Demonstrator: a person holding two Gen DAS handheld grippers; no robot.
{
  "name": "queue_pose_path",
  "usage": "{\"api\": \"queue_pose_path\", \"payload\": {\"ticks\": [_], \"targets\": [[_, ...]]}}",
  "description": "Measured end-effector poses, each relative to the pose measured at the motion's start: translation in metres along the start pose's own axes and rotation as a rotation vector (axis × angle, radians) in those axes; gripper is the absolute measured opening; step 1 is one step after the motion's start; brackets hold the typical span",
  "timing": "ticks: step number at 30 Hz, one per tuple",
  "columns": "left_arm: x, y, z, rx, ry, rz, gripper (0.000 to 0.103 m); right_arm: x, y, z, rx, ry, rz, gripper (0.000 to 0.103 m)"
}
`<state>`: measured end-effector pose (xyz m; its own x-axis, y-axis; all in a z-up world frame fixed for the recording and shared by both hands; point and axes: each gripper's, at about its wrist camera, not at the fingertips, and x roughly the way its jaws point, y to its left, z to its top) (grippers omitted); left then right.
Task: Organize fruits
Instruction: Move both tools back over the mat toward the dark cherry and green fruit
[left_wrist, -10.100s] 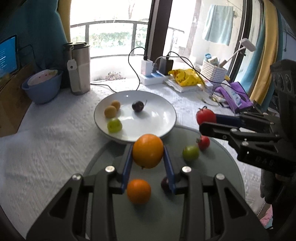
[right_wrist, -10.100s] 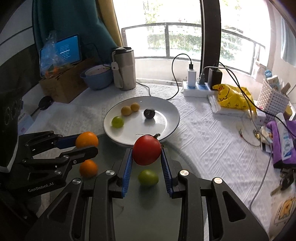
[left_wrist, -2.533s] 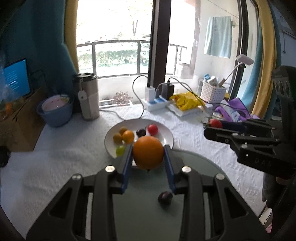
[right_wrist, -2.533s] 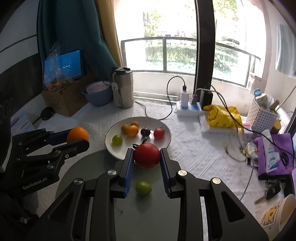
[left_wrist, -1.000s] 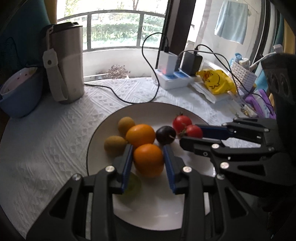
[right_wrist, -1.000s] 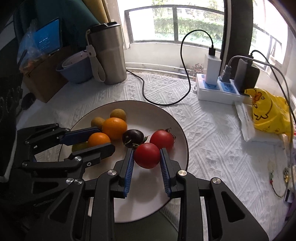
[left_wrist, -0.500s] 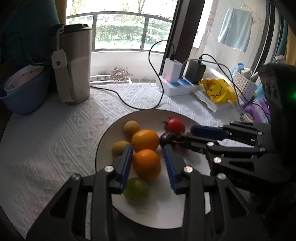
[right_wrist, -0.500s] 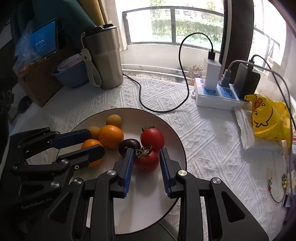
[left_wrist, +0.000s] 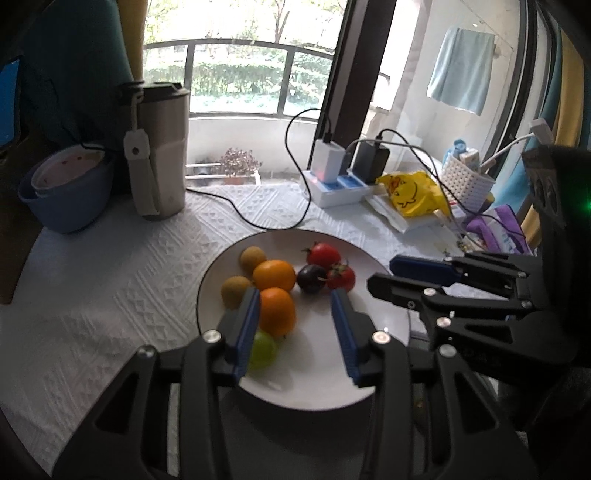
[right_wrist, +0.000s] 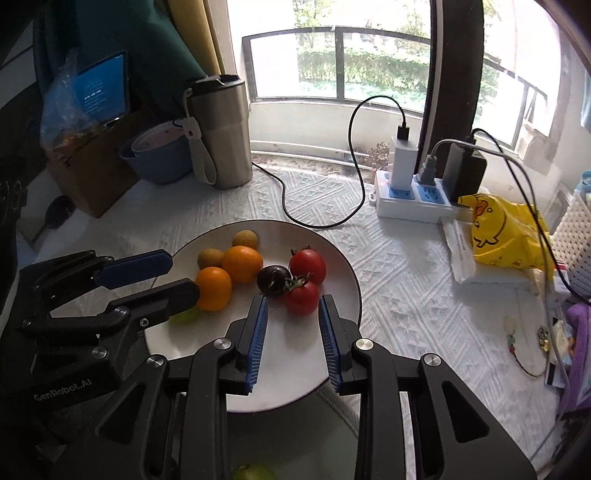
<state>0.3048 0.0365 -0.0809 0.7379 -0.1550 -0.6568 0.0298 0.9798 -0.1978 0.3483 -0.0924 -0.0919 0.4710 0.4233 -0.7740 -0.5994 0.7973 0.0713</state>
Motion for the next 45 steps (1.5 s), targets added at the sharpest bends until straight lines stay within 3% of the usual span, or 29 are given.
{"api": "queue_pose_path", "payload": {"ticks": [30,45], "targets": [[-0.089,-0.044,-0.045,0.03,-0.074,0.015,0.042,-0.099,0.026,-0.051,-0.005,-0.104,-0.01,0.03],[-0.089,-0.061,-0.089,0.01,-0.011,0.011,0.042,-0.108,0.025,-0.095,0.008,-0.067,-0.006,0.03]]}}
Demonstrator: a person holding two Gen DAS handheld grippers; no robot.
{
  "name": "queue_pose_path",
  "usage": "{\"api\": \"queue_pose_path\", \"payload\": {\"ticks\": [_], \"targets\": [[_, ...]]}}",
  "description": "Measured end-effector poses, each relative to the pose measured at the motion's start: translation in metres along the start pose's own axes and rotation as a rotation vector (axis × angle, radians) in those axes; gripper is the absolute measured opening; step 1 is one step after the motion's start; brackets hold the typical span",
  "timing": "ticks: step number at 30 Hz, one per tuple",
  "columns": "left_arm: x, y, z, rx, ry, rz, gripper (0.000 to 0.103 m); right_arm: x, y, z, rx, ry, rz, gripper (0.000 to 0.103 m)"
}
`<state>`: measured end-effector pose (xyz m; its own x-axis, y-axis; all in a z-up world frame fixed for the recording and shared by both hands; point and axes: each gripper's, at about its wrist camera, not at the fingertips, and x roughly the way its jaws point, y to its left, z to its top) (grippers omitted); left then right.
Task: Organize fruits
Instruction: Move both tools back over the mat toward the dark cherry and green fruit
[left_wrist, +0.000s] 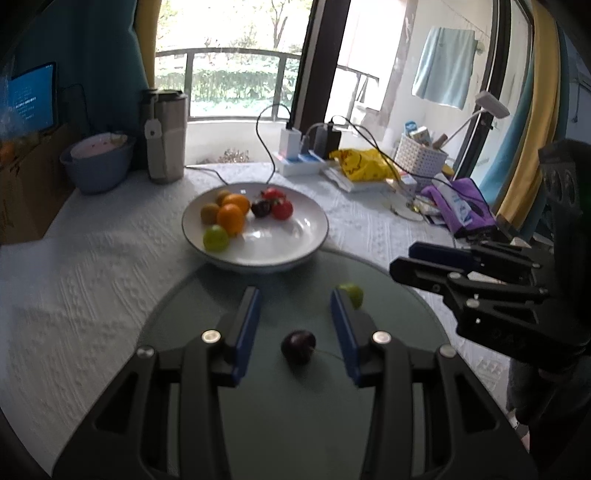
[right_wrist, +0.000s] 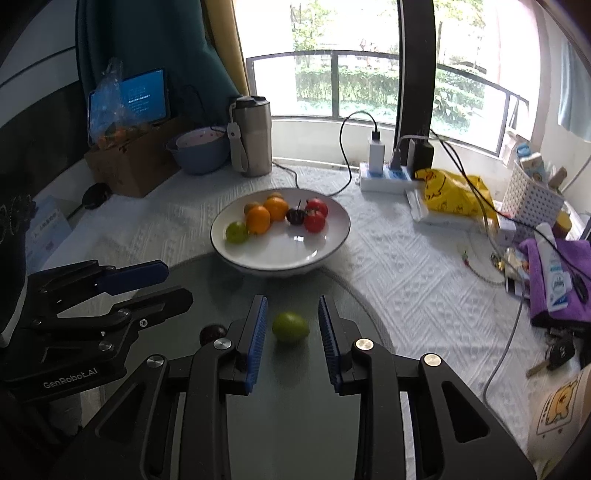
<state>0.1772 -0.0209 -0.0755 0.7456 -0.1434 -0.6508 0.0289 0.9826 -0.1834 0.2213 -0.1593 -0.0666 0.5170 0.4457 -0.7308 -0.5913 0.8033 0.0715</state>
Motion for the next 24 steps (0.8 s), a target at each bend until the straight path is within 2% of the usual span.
{"api": "queue_pose_path", "payload": {"ticks": [10,24], "targets": [[0.026,-0.012,-0.02,-0.014,0.082,-0.006,0.042,0.006,-0.009,-0.021,0.029,0.028,0.021,0.03],[0.056,-0.01,-0.016,-0.021,0.143,0.073,0.042,0.024,-0.018,-0.019,0.038,0.055,0.072,0.03]]}}
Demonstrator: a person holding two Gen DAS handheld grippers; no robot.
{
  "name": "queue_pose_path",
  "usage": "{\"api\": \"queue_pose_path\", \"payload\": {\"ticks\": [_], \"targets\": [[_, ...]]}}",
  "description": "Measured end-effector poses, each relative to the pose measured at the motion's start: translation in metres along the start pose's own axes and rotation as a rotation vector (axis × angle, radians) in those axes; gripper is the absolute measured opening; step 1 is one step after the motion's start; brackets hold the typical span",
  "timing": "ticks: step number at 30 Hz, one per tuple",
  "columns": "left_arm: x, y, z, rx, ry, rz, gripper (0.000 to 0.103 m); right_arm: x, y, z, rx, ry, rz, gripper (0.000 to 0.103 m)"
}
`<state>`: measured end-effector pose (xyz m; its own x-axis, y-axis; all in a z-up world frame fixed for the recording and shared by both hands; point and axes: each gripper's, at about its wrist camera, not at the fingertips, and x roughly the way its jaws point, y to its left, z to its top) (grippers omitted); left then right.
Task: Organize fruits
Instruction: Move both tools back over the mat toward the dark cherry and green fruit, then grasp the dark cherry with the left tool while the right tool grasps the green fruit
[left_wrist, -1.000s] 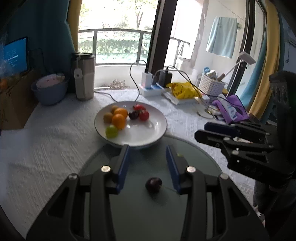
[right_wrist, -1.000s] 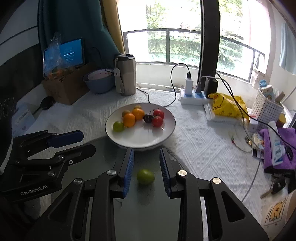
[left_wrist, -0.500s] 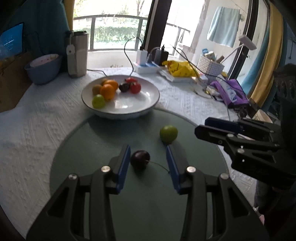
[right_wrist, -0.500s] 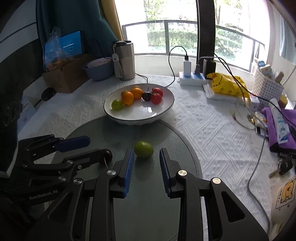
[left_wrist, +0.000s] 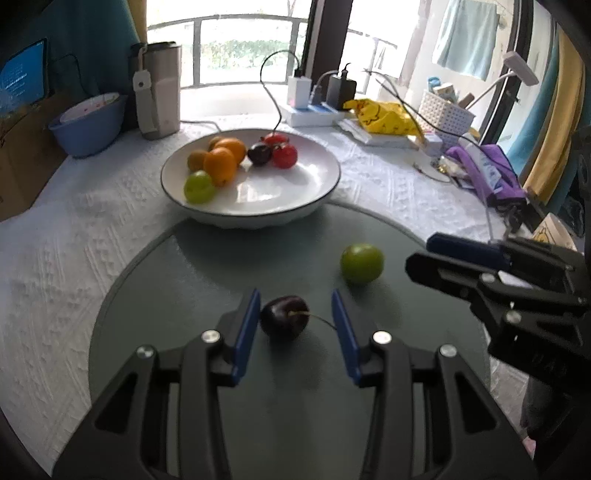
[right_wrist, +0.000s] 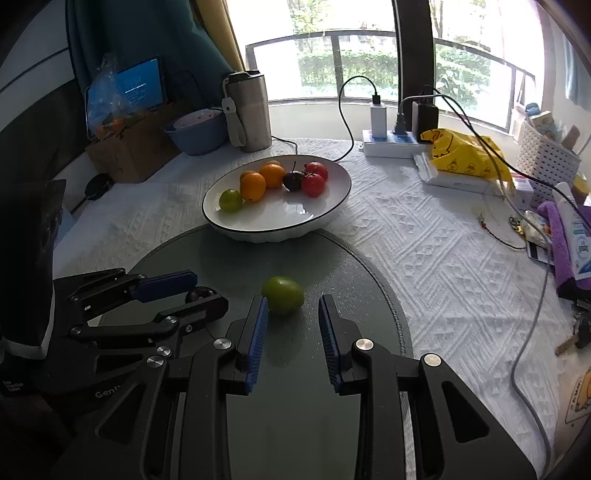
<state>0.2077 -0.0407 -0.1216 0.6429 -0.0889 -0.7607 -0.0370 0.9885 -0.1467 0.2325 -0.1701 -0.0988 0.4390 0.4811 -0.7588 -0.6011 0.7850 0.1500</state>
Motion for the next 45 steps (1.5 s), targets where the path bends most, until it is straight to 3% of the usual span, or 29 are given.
{"api": "queue_pose_path", "payload": {"ticks": [20,24,29,45], "targets": [[0.01,0.016,0.001,0.015,0.041,0.029,0.041,0.042,0.001,0.013,-0.007,0.062,0.062,0.033],[0.01,0.016,0.002,0.021,0.04,0.016,0.035,0.045,0.002,0.015,-0.016,0.069,0.061,0.033],[0.006,0.018,0.002,0.015,0.029,0.005,0.029,0.044,0.003,0.015,-0.016,0.071,0.058,0.033],[-0.023,0.019,0.008,0.02,-0.045,-0.034,0.029,0.015,0.018,0.026,-0.045,0.013,0.02,0.032]]}}
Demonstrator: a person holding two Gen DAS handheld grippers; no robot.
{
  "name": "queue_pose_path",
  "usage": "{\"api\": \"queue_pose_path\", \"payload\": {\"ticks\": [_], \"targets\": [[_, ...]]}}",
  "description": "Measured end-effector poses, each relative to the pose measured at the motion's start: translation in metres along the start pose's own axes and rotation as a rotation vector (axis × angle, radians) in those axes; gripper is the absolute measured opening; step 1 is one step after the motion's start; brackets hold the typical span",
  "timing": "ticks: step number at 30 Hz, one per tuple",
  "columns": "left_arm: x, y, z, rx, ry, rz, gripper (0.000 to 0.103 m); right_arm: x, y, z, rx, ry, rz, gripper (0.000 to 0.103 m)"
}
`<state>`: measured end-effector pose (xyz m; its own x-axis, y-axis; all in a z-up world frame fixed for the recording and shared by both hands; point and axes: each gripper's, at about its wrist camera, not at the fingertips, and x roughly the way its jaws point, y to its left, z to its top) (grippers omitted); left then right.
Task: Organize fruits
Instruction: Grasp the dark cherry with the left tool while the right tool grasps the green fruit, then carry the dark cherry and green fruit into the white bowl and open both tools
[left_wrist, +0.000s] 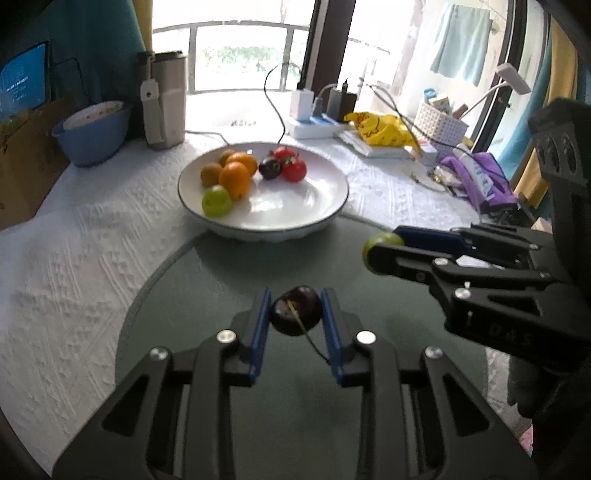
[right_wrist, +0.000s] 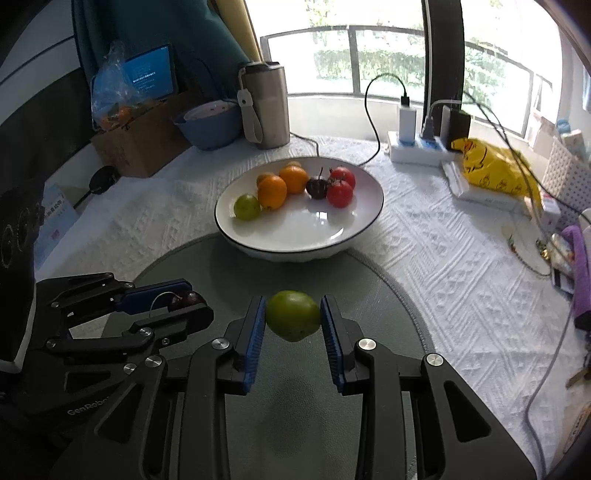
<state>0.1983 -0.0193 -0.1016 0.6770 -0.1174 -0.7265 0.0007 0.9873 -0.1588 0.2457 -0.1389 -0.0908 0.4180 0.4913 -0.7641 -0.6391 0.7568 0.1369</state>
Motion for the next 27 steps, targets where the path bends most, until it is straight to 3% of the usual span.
{"api": "queue_pose_path", "payload": {"ticks": [11,27], "targets": [[-0.008,0.006,0.026,0.028,-0.055,-0.003,0.029,-0.007,-0.004,0.022,-0.005,-0.044,-0.026,0.033],[0.036,0.023,0.067,0.031,-0.053,-0.042,0.029,0.035,-0.029,0.057,0.014,-0.015,-0.051,0.033]]}}
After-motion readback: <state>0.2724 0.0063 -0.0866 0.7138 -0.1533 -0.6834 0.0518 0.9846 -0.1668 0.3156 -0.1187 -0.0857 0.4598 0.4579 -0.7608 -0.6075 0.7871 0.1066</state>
